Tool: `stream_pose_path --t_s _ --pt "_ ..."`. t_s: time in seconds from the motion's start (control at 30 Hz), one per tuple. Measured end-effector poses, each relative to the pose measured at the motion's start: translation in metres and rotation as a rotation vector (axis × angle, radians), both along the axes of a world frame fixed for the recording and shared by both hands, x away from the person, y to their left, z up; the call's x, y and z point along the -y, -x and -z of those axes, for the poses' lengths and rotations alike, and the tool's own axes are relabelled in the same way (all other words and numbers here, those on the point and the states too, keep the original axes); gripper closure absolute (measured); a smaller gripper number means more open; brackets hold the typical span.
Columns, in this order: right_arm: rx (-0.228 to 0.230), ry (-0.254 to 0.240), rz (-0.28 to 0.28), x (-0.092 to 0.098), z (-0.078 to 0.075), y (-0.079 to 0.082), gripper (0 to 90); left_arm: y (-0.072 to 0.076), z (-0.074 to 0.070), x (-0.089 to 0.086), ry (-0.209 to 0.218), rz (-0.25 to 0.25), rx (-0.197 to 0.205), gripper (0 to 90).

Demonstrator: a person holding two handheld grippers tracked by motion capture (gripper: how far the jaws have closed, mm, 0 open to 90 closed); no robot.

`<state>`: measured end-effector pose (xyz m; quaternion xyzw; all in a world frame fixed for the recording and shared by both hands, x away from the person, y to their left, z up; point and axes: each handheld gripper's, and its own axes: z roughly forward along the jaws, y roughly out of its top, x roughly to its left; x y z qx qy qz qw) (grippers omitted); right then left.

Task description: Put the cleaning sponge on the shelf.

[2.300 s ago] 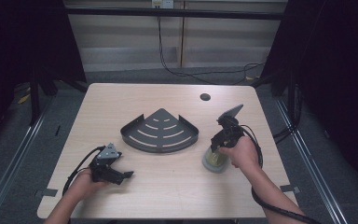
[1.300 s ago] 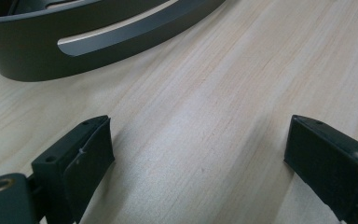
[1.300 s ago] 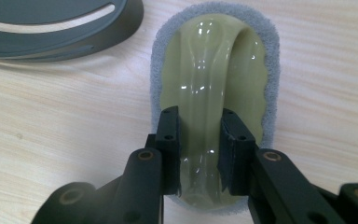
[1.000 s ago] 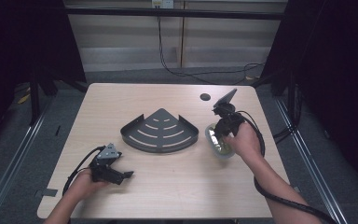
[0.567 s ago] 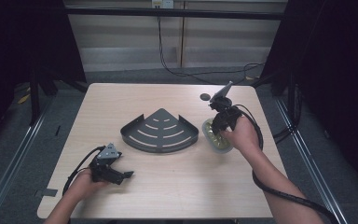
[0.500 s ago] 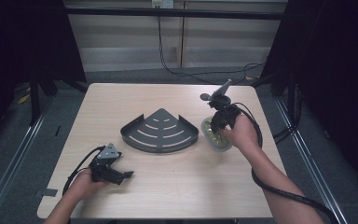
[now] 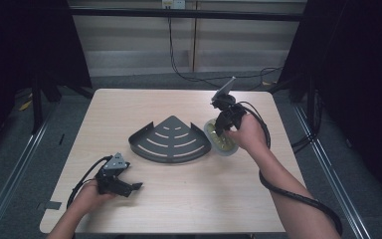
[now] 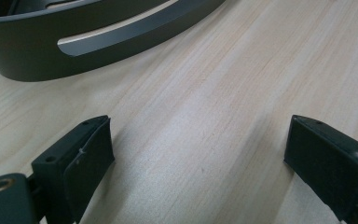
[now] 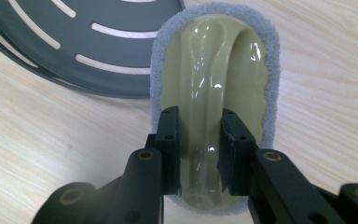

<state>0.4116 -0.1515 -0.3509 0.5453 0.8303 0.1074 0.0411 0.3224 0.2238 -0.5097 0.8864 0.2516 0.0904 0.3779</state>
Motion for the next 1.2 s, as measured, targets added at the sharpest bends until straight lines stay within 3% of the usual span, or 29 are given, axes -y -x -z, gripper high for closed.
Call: stream_pose_path --t_s 0.57,0.87,1.2 --pt "0.012 -0.012 -0.066 -0.022 0.002 -0.017 72.7 0.000 0.000 0.000 0.001 0.002 -0.001 7.4" --pt "0.051 -0.035 -0.096 -0.034 -0.007 -0.025 72.7 0.000 0.000 0.000 0.001 0.002 -0.001 7.4" --pt "0.053 -0.039 -0.115 -0.045 0.001 -0.034 72.6 0.000 0.000 0.000 0.001 0.002 -0.001 7.4"
